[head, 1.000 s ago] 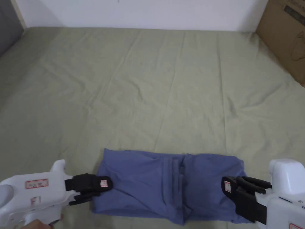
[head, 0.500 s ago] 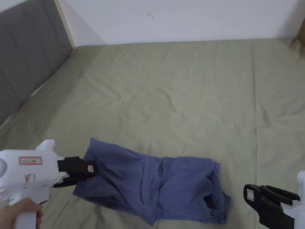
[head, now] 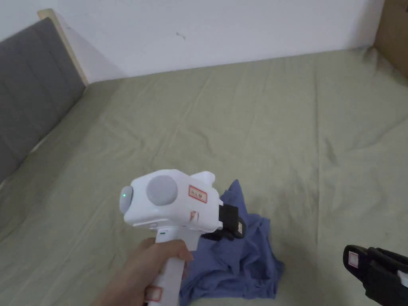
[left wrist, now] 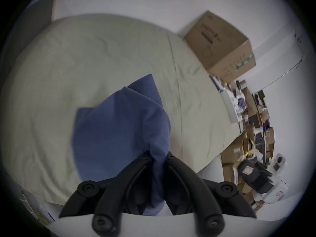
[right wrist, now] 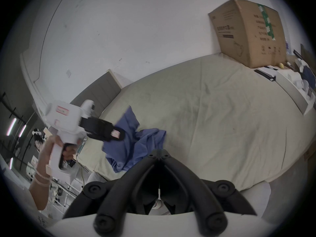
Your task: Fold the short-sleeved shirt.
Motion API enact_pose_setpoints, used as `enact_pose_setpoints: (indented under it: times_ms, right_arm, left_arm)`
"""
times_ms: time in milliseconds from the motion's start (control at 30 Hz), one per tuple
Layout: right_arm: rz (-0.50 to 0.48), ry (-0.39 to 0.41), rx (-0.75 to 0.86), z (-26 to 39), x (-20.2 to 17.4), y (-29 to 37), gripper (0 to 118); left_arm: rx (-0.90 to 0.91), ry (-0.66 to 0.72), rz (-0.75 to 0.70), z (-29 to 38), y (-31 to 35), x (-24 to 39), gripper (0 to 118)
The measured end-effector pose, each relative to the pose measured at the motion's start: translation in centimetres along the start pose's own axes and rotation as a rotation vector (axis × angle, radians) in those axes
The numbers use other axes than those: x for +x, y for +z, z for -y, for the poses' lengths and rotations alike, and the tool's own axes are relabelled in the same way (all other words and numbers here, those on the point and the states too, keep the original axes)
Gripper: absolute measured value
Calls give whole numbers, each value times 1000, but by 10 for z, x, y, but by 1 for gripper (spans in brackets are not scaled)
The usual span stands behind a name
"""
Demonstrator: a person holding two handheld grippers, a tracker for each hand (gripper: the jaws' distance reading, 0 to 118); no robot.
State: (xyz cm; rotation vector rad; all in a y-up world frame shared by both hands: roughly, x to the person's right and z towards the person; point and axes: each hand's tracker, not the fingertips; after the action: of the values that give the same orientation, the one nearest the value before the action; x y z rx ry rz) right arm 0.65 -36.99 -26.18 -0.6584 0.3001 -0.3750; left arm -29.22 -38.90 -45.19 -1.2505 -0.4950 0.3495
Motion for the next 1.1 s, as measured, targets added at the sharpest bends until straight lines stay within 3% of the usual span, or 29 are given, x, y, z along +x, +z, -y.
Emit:
enact_pose_setpoints:
  times_ms: [33, 67, 133, 167, 333, 400, 433, 467, 500, 600, 767, 867, 1100]
  right_arm:
    - [6, -9, 3, 2, 5, 2, 0]
    - [13, -15, 4, 3, 8, 5, 0]
    - [31, -26, 4, 5, 13, 10, 0]
    - [36, -31, 5, 6, 14, 12, 0]
    - [52, -32, -3, 8, 17, 15, 0]
    - [55, -23, -6, 9, 17, 14, 0]
    - [50, -23, -6, 9, 18, 11, 0]
    - [42, -28, -8, 10, 18, 9, 0]
    - [34, -38, -12, 11, 18, 6, 0]
    - [17, -46, -32, 14, 22, -3, 0]
    - [7, -43, -49, 20, 26, -8, 0]
    - [18, -56, -54, 22, 33, -7, 0]
    - [49, -62, -75, 24, 42, -6, 0]
  left_arm:
    - [-37, -17, -18, 1, -13, 0, 12]
    - [-42, -11, -27, 4, -21, 0, 33]
    - [-60, -25, -15, 10, -28, 7, 87]
    - [-52, -32, -16, 14, -26, 7, 105]
    - [82, -62, -59, 17, 16, -2, 106]
    - [141, -8, -63, 13, 32, -12, 94]
    - [207, 48, -66, 14, 40, -20, 72]
    - [261, 71, -104, 14, 45, -24, 25]
    - [278, 53, -138, 15, 44, -24, 0]
    - [254, -63, -237, 22, 25, -7, 0]
    - [92, -98, -75, 34, -38, 8, 0]
    - [3, -167, -185, 44, -77, 25, 0]
    - [-28, -217, -144, 44, -93, 45, 0]
